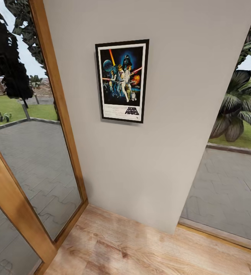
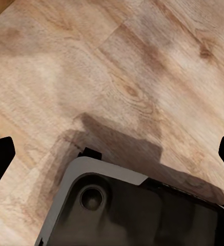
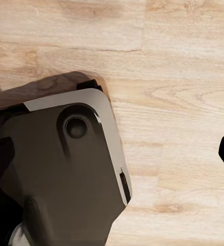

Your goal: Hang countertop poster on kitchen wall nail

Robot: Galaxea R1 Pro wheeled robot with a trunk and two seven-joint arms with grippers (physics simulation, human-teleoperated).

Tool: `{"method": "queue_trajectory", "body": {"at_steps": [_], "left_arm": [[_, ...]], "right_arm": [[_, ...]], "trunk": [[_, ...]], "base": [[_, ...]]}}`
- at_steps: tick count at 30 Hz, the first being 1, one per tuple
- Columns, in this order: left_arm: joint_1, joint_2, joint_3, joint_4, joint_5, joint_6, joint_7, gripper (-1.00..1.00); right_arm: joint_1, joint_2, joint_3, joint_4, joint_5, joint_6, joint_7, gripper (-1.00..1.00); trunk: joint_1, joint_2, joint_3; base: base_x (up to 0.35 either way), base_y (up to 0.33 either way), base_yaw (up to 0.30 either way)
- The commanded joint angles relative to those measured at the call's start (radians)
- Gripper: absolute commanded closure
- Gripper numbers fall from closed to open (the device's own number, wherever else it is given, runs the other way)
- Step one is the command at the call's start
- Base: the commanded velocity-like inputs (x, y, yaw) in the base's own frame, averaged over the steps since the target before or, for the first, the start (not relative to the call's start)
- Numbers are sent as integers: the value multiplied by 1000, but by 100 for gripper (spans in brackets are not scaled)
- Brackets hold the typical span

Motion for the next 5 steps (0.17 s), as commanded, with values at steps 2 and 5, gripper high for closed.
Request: {"method": "queue_trajectory", "body": {"at_steps": [2,5], "left_arm": [[-1,1,-6,-2,11,-2,-4,-100],[-1,1,-6,-2,11,-2,-4,-100]], "right_arm": [[-1,0,-7,1,-4,-3,6,-100],[-1,0,-7,2,-4,-3,6,-100]], "trunk": [[1,-2,-2],[1,-2,-2]], "base": [[0,0,0],[0,0,0]]}}
